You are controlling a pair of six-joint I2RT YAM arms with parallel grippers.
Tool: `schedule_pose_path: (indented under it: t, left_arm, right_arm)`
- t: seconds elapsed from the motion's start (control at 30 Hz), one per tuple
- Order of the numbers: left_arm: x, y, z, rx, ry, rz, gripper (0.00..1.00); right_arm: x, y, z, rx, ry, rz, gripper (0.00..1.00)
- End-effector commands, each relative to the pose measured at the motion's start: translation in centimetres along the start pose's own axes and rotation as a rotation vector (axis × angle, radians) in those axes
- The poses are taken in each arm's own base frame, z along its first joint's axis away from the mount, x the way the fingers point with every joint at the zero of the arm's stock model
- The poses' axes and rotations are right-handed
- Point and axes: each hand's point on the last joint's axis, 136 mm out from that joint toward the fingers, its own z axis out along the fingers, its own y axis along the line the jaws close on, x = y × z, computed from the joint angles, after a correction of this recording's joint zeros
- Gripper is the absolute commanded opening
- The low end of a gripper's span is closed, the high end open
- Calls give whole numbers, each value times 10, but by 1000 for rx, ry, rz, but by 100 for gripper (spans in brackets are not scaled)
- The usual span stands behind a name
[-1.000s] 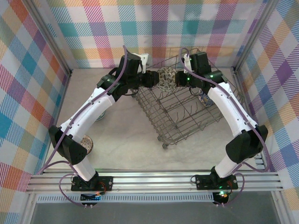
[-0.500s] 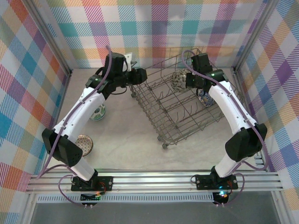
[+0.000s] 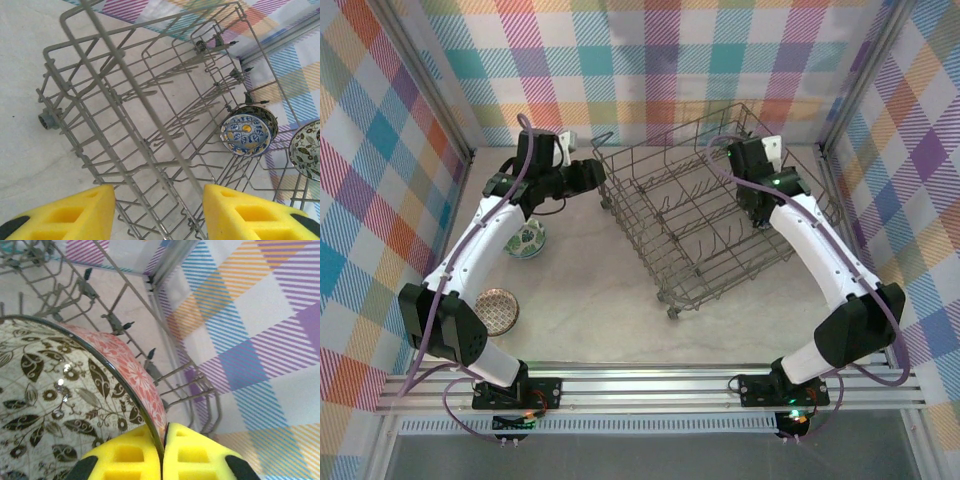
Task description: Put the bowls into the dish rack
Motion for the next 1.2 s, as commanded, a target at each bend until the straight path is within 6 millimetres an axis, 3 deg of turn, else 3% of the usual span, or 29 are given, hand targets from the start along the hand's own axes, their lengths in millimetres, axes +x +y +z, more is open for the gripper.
schedule_pose_path:
  t: [0.0,0.17,0.43,1.17]
  left_arm:
    - [-9,-8,-17,52,-46,3,49]
    - [-12,6,-15,10,-86,-17,49]
    - [-13,10,-10,5,-87,-32,50]
    - [8,16,-16,19,-76,-36,50]
  right_arm:
    - [-13,-15,-5,142,-70,-47,2]
    - [-15,2,2,157,-104,-134,2]
    - [-4,16,17,190,-84,-204,3]
    - [16,24,35,299,6,-343,4]
